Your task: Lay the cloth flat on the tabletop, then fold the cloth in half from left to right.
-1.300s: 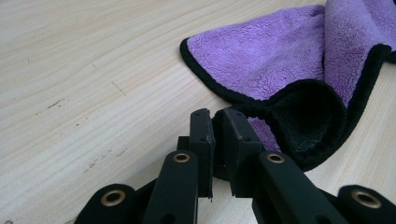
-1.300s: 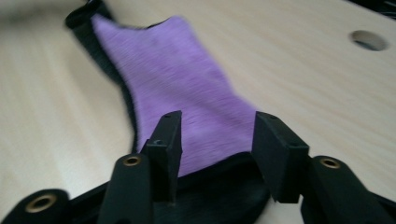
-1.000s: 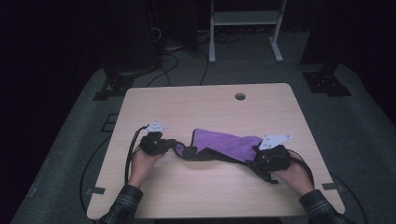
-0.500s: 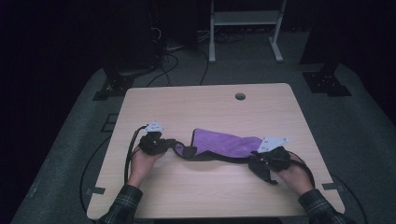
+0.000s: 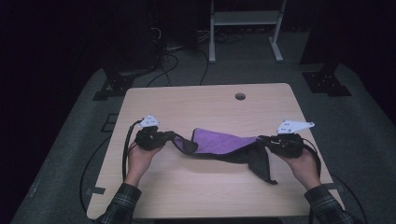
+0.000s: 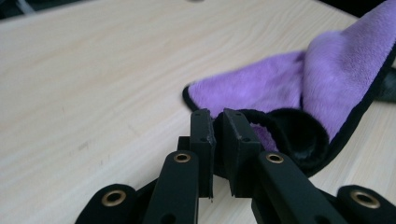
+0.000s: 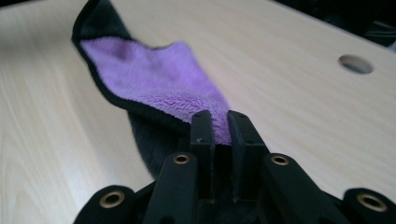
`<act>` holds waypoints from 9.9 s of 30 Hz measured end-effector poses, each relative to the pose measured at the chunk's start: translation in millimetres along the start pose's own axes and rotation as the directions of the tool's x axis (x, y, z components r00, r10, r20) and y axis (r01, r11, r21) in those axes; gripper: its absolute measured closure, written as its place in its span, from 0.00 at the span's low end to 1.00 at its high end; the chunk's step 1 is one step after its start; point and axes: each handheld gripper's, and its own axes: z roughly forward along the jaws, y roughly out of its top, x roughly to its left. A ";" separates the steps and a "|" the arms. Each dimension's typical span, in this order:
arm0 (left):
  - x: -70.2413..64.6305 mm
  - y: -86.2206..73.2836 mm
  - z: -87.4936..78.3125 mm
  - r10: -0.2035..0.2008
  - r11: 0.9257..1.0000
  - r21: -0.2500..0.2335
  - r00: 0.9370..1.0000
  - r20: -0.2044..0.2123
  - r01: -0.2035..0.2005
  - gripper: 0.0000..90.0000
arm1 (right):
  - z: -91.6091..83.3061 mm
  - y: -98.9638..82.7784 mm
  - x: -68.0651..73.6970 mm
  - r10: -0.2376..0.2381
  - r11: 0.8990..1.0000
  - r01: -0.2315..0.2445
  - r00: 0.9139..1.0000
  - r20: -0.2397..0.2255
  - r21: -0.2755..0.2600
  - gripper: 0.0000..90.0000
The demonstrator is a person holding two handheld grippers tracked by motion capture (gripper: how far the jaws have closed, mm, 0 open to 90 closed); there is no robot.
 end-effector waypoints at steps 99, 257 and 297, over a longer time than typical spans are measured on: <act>15.1 40.9 -31.7 -0.065 0.977 -0.209 0.993 -0.093 0.045 0.95 | -14.5 38.7 -58.1 0.099 0.989 -0.089 0.992 0.076 -0.119 0.91; 27.2 -46.7 -30.1 -0.266 0.963 -0.050 0.963 -0.035 0.264 0.95 | 15.2 -95.3 -62.5 0.216 0.950 -0.274 0.923 0.318 0.150 0.01; -47.9 22.2 81.8 -0.053 0.998 0.001 0.953 0.299 0.056 0.95 | 15.3 -95.3 -62.8 0.214 0.951 -0.271 0.924 0.317 0.150 0.01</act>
